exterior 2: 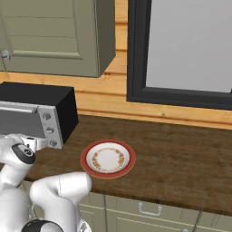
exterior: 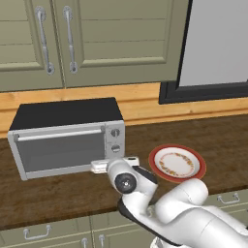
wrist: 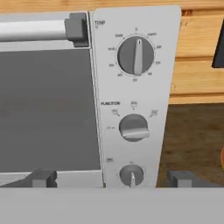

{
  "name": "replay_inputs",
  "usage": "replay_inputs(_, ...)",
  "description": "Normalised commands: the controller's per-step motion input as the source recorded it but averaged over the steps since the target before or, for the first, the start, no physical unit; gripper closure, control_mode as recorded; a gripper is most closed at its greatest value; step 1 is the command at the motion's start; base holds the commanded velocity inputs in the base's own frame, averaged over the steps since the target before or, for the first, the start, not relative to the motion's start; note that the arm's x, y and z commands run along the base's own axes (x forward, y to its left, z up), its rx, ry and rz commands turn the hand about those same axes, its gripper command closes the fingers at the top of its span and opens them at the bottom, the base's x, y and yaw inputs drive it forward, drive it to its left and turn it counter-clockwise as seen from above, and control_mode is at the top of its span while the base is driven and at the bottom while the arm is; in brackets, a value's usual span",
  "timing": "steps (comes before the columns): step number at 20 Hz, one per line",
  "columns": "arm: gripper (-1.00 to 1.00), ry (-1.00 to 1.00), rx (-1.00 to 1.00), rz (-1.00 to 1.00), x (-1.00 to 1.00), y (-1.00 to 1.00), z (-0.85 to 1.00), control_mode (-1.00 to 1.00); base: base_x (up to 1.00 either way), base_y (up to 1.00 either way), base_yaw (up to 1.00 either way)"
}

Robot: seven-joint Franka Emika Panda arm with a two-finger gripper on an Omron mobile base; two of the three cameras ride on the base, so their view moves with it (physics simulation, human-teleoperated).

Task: Pick up the kebab skewer and baguette bread, and place them inside the toaster oven. Close the toaster oven door and start by setting the timer.

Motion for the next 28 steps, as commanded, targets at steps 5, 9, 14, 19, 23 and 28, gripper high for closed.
replay_inputs(5, -1.00, 0.27, 0.00, 0.00, 0.00, -0.22, -0.02, -1.00, 0.00, 0.00, 0.00)
replay_inputs(9, -1.00, 0.21, 0.00, 0.01, 0.07, -0.10, -0.13, -1.00, 0.00, 0.00, 0.00)
replay_inputs(14, -1.00, 0.13, 0.00, 0.00, 0.19, 0.00, -0.18, -1.00, 0.00, 0.00, 0.00)
replay_inputs(19, -1.00, 0.06, 0.00, 0.00, 0.31, 0.07, -0.32, -1.00, 0.00, 0.00, 0.00)
replay_inputs(23, -1.00, 0.01, 0.00, 0.00, 0.32, 0.02, -0.39, -1.00, 0.00, 0.00, 0.00)
replay_inputs(28, -1.00, 0.00, 0.00, 0.00, 0.33, 0.00, -0.25, -1.00, 0.00, 0.00, 0.00)
